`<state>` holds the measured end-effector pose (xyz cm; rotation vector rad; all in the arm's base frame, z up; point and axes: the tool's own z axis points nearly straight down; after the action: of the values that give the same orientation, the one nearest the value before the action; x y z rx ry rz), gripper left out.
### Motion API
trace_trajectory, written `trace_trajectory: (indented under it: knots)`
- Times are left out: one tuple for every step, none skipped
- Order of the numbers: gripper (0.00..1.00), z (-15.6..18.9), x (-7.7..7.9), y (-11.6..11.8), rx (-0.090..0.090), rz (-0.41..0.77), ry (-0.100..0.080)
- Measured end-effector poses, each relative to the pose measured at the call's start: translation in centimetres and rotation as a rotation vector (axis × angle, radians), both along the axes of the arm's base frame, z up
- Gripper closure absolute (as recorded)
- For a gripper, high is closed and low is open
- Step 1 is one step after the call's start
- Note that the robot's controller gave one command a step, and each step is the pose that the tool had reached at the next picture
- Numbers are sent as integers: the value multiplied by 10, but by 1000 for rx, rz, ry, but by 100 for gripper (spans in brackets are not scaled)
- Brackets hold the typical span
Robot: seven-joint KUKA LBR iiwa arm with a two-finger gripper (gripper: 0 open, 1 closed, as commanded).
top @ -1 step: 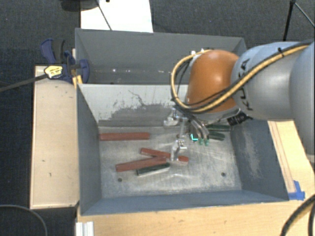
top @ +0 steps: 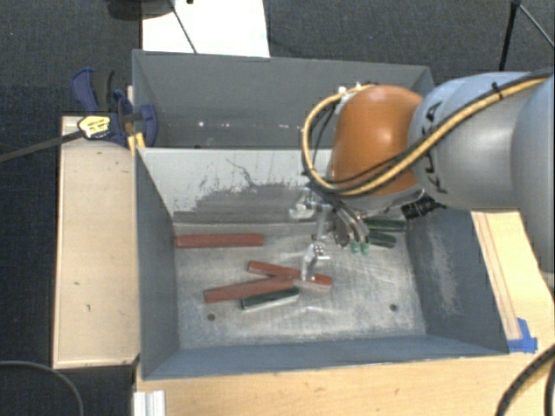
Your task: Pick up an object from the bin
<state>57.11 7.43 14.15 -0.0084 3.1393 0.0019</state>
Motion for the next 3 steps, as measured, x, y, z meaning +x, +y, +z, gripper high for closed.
trace_trajectory:
  knots:
    - [0,-42,-7,3,-1,205,-8]
    - [0,-48,-15,1,0,290,4]
    - [0,-28,-14,4,-1,333,-4]
